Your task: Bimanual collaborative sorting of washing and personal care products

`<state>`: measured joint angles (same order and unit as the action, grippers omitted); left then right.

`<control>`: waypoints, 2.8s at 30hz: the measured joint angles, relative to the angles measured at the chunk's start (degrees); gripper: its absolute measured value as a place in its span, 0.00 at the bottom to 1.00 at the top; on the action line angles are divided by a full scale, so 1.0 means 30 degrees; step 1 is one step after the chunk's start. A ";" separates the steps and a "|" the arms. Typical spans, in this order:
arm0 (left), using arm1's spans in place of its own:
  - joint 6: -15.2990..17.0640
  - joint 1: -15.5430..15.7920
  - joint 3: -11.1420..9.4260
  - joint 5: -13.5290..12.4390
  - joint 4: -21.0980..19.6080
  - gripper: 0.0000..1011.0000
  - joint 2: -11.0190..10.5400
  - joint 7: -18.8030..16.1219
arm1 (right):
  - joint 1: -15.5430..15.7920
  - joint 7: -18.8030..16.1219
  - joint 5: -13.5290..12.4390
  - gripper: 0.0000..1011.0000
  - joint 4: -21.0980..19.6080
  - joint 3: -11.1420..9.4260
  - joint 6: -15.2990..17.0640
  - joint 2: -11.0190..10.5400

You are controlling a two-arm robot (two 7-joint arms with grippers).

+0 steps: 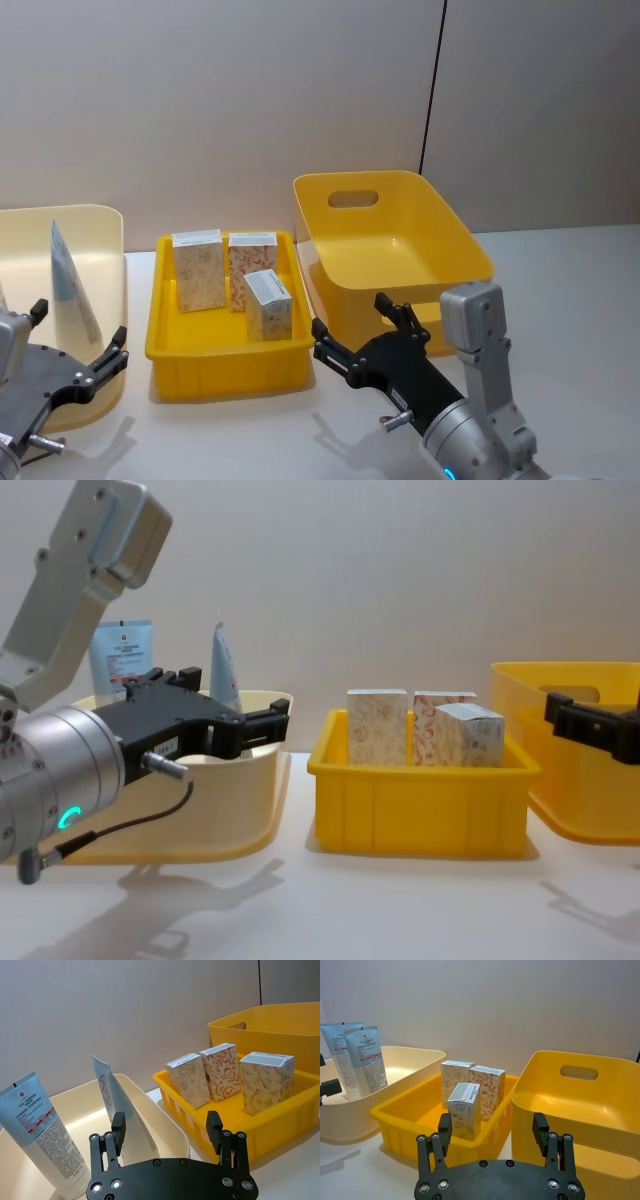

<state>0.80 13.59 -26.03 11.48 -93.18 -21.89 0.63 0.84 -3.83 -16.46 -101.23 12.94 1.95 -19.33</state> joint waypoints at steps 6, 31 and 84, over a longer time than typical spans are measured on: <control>0.0000 0.0000 0.0000 0.0000 0.0001 0.99 0.0001 -0.0001 | 0.0000 0.0000 -0.0001 0.99 -0.0001 0.0001 0.0000 0.0000; 0.0000 0.0000 0.0000 -0.0001 0.0000 0.99 0.0000 -0.0001 | 0.0000 0.0000 -0.0001 0.99 -0.0001 0.0000 0.0001 0.0002; 0.0000 0.0000 0.0000 -0.0002 0.0000 0.99 0.0000 0.0000 | -0.3024 0.3162 0.1287 0.99 -0.0575 0.2348 0.8247 0.2889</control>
<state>0.80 13.59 -26.03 11.48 -93.18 -21.90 0.63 -8.23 5.66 -12.60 -102.95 19.98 26.69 -10.67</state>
